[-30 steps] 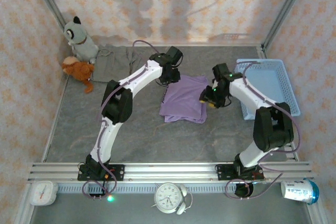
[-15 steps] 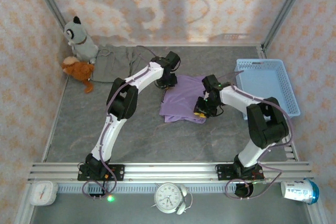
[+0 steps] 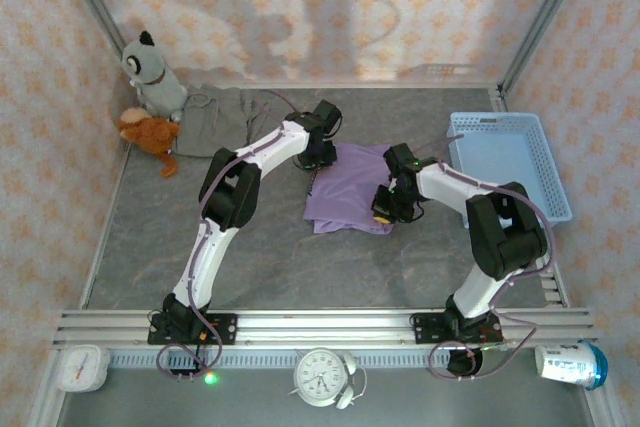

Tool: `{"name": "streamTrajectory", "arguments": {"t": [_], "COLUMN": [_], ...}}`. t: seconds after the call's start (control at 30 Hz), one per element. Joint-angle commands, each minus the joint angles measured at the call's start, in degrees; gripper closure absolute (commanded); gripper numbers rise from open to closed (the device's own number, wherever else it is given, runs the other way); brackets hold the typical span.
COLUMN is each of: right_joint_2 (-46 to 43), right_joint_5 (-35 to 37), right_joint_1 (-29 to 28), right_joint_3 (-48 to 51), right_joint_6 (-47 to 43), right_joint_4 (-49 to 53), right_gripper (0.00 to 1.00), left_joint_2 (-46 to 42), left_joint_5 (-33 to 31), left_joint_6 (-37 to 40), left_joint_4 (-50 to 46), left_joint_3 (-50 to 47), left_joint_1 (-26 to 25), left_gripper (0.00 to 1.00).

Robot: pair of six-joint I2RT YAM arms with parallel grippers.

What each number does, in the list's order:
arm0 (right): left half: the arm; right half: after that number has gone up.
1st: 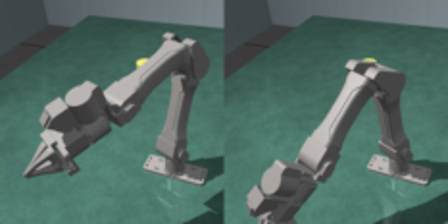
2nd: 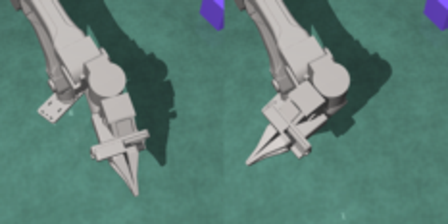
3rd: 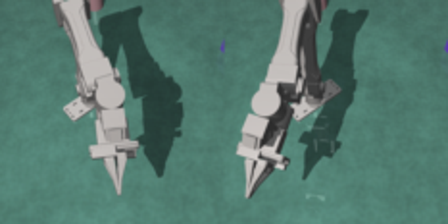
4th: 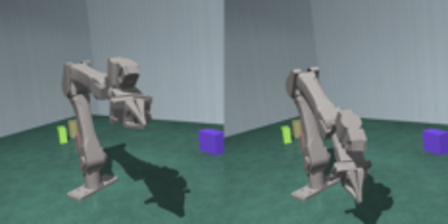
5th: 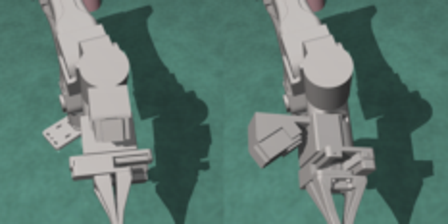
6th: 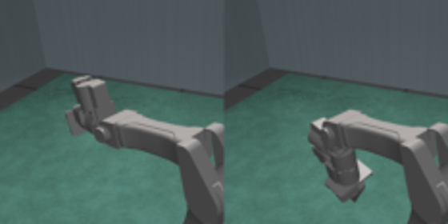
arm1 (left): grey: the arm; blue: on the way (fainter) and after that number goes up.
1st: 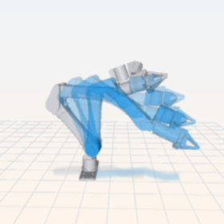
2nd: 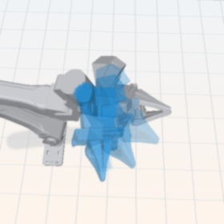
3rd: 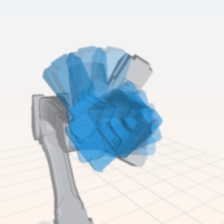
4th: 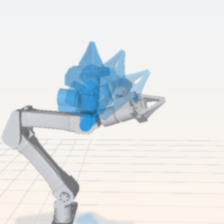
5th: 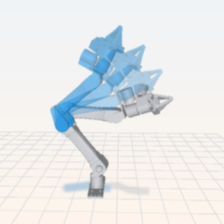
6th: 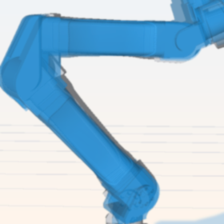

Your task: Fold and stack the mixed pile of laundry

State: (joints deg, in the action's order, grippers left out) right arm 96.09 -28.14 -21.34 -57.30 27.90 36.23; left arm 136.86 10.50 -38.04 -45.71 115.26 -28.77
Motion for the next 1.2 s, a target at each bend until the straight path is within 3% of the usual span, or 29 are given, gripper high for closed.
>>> {"name": "streamTrajectory", "arguments": {"t": [0.0, 0.17, 0.5, 0.63, 0.77, 0.83, 0.9, 1.03, 1.1, 1.17], "right_joint_2": [-5.2, -10.9, -4.6, -4.1, -8.2, -9.0, -8.0, -1.4, 1.7, 5.3], "right_joint_5": [5.1, 9.1, 10.0, 9.0, 12.6, 14.1, 14.3, 12.4, 11.3, 9.1], "right_joint_1": [0.2, 3.4, 5.8, 5.8, 6.1, 6.3, 6.4, 6.4, 6.4, 6.4], "right_joint_3": [-2.9, -1.2, 5.3, 3.8, 0.2, -1.9, -3.9, -10.6, -14.2, -18.0], "right_joint_6": [-0.9, -2.4, 0.3, 0.0, -1.5, -2.4, -3.1, -3.6, -3.4, -3.1], "right_joint_4": [5.8, 13.1, 5.3, 4.5, 7.9, 8.9, 8.5, 7.0, 5.5, 4.1], "right_gripper": [1.00, 1.00, 0.98, 0.85, 0.59, 0.48, 0.43, 0.46, 0.57, 0.71], "left_joint_2": [2.4, 2.5, 2.7, 1.3, -2.8, -5.1, -7.6, -14.1, -18.1, -22.5], "left_joint_5": [1.0, 0.8, 1.0, 2.5, 4.9, 6.1, 7.0, 8.2, 9.4, 10.6], "left_joint_6": [-1.0, -0.9, -0.3, -0.5, -0.4, 0.2, 1.0, 3.2, 3.7, 3.7], "left_joint_4": [-4.7, -5.0, -6.1, -6.9, -8.3, -9.3, -9.6, -9.9, -8.8, -5.9], "left_joint_3": [-3.0, -3.0, -2.7, -2.5, -0.6, 0.8, 1.1, -3.2, -8.5, -15.7], "left_joint_1": [-1.0, -1.0, -1.5, -1.7, -1.6, -1.5, -1.2, -1.1, -1.8, -3.4], "left_gripper": [0.82, 0.82, 0.82, 0.78, 0.54, 0.50, 0.47, 0.46, 0.48, 0.59]}}
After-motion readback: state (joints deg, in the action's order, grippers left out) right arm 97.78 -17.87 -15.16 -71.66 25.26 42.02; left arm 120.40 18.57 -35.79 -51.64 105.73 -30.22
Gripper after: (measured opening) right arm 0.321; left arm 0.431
